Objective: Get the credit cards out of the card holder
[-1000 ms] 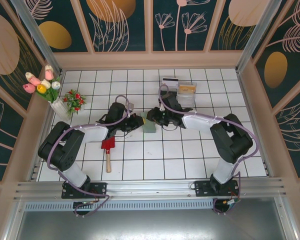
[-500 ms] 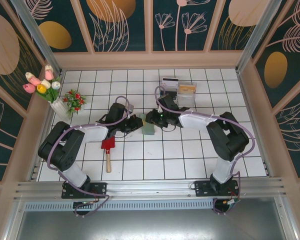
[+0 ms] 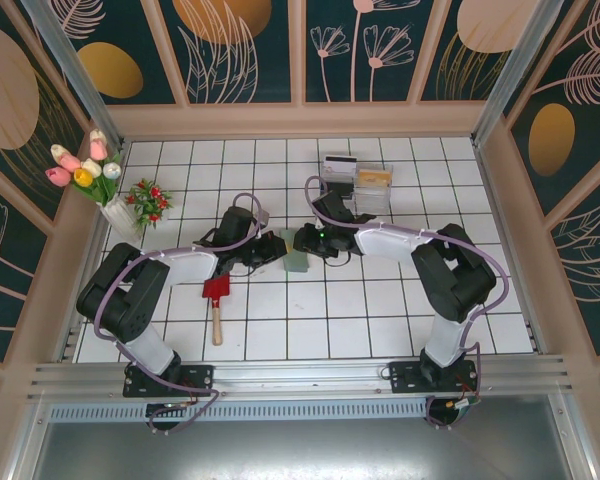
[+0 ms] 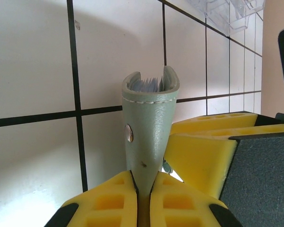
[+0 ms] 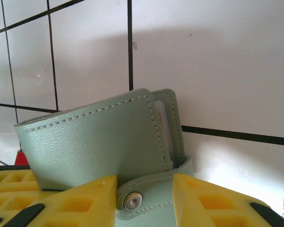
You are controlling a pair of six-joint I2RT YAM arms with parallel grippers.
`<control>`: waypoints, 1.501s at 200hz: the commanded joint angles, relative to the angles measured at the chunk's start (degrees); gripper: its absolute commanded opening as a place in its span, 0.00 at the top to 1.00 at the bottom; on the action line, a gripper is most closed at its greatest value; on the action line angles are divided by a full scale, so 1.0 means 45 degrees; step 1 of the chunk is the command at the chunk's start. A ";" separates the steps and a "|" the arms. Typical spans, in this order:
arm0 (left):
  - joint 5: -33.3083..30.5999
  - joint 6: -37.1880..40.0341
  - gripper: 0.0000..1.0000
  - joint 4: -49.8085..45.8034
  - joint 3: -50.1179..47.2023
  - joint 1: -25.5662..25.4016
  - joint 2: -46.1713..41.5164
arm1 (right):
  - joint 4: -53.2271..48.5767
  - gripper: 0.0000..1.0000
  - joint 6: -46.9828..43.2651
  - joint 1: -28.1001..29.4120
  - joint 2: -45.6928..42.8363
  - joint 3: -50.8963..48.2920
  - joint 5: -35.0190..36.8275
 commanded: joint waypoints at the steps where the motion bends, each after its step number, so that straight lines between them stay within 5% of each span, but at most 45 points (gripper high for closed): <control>1: -0.0885 0.0584 1.00 -0.0524 0.0603 0.0081 -0.0486 | -0.1747 0.65 0.0072 -0.0108 0.0250 -0.0060 0.1943; 70: -0.0575 0.0648 1.00 -0.0506 0.0765 0.0080 -0.0264 | -0.0574 0.65 0.0014 -0.0260 -0.1082 -0.0787 0.1931; 129: -0.0361 0.0801 1.00 -0.0776 0.0808 0.0080 -0.0032 | 0.1578 0.54 -0.0391 -0.0298 -0.1043 -0.0952 -0.0222; 158: -0.0312 0.0783 1.00 -0.0874 0.0809 0.0082 0.0031 | 0.1479 0.52 -0.0415 -0.0298 -0.0751 -0.0730 -0.0026; 274: -0.0478 0.0717 1.00 -0.1630 0.1208 0.0081 0.0477 | 0.0258 0.74 -0.0560 -0.0298 0.0898 0.0435 0.1029; 300: -0.0903 0.0138 0.62 -0.2225 0.1586 0.0090 0.0420 | 0.0111 0.88 -0.1130 -0.0298 0.0733 0.0478 0.1421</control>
